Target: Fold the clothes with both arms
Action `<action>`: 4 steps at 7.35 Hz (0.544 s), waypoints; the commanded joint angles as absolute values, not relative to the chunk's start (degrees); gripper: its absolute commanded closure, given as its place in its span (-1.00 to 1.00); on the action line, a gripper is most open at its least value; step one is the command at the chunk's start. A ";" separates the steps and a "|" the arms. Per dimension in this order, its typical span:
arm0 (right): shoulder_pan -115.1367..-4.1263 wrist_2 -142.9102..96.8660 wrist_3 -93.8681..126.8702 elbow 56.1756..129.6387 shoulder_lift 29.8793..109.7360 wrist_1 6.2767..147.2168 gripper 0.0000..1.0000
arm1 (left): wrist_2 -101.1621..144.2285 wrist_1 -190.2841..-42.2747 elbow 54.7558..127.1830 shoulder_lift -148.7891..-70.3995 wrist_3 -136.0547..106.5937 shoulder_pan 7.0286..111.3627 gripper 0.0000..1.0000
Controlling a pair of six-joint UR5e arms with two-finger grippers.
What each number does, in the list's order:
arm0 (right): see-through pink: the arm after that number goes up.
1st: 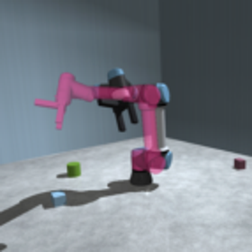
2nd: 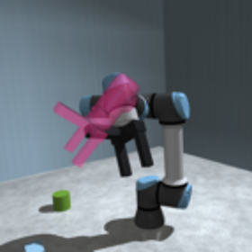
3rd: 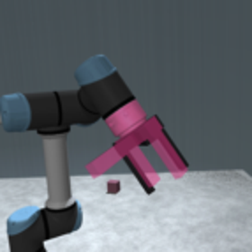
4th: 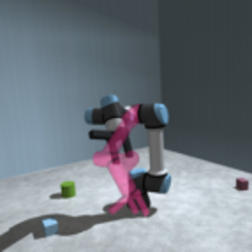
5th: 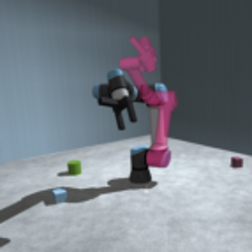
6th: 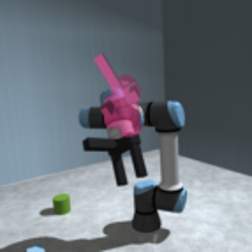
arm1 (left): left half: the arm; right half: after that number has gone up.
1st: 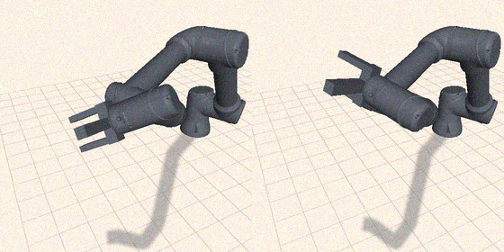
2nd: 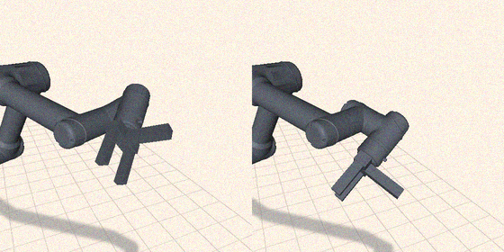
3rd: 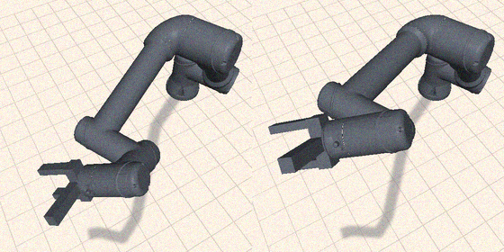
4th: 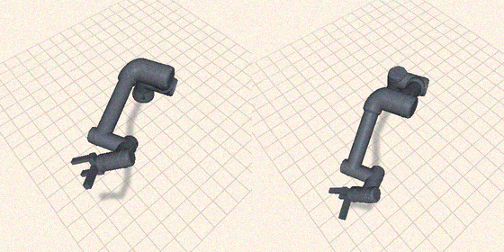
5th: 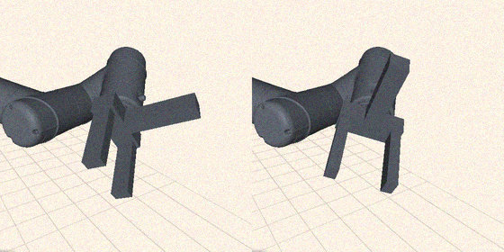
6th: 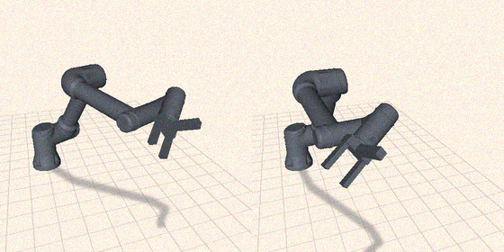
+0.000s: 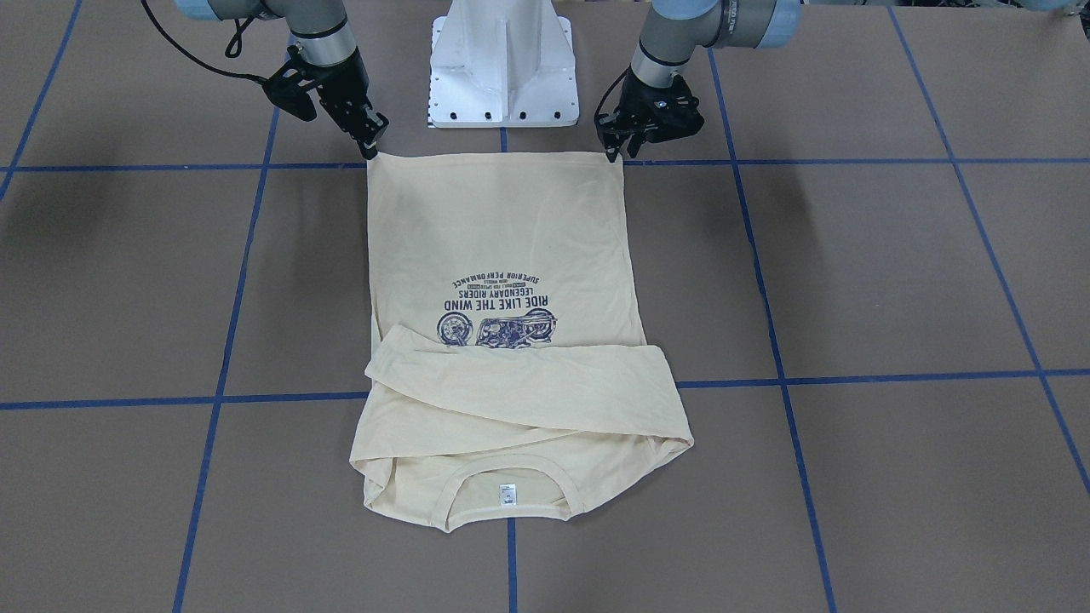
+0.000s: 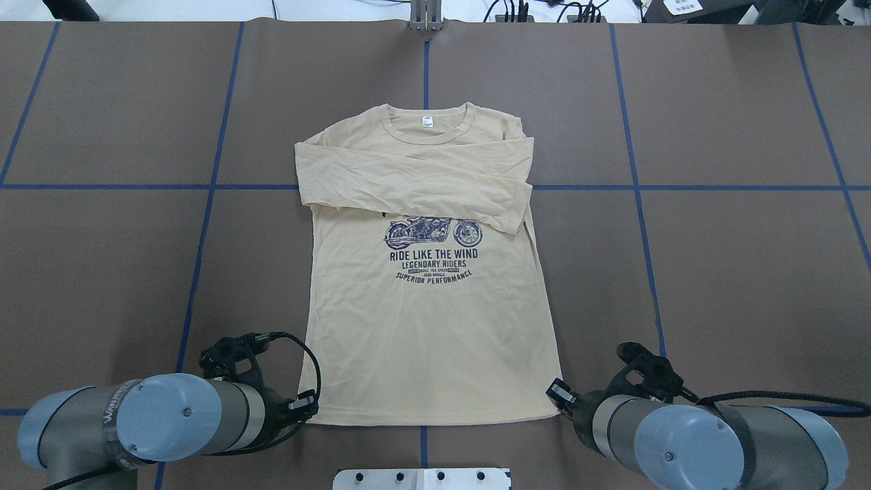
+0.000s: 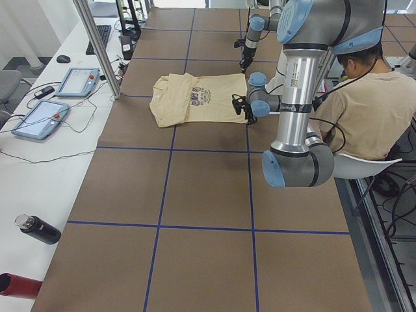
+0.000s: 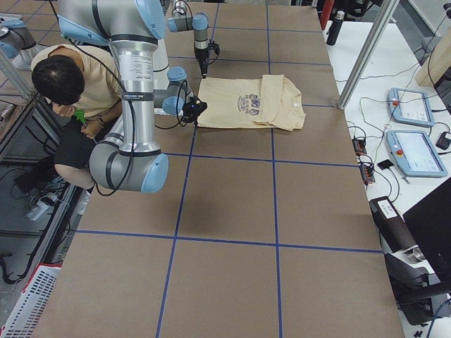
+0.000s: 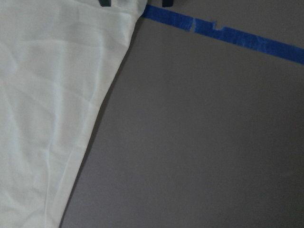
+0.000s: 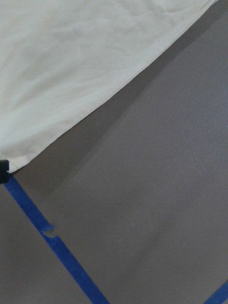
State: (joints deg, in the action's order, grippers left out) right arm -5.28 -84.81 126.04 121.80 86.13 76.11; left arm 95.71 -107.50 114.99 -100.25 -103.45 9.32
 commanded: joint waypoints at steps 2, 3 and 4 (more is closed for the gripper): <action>-5.27 -84.81 126.04 121.82 86.05 76.11 1.00 | 95.71 -107.49 114.78 -100.28 -103.45 8.70 0.23; -5.27 -84.90 126.04 121.90 86.04 76.11 1.00 | 95.71 -107.49 114.87 -100.28 -103.45 8.70 0.76; -5.27 -84.90 126.04 121.90 86.13 76.11 1.00 | 95.71 -107.49 114.96 -100.28 -103.62 8.70 1.00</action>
State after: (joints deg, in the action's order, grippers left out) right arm -5.27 -84.87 126.04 121.87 86.07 76.11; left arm 95.71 -107.49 114.87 -100.28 -103.49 8.74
